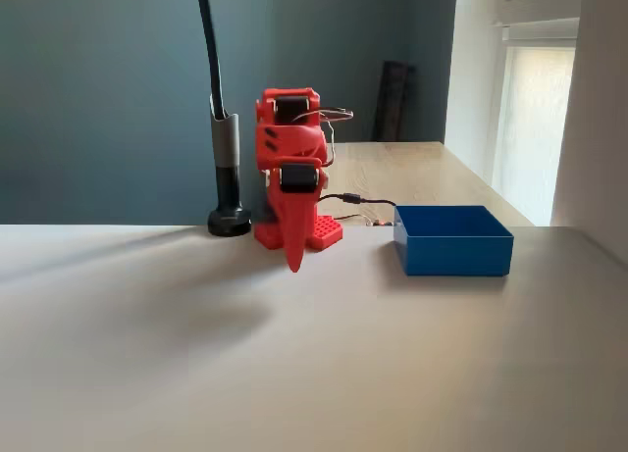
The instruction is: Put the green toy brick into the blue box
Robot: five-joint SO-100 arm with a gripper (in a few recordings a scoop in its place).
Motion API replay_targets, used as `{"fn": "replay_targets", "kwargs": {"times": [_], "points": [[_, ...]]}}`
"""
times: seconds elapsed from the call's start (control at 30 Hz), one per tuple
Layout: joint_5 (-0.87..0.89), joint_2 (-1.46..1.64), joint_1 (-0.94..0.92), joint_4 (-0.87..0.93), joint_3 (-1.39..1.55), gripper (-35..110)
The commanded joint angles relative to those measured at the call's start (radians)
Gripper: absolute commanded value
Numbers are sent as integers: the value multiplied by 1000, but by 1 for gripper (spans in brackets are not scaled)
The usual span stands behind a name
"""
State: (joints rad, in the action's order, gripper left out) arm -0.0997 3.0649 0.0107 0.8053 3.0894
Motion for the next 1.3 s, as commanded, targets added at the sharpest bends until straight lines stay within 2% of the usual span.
{"fn": "replay_targets", "kwargs": {"times": [0.0,0.3,1.27], "points": [[-14,103,20,8,25,0],[-15,193,28,43,43,0],[-14,195,28,43,43,0]]}}
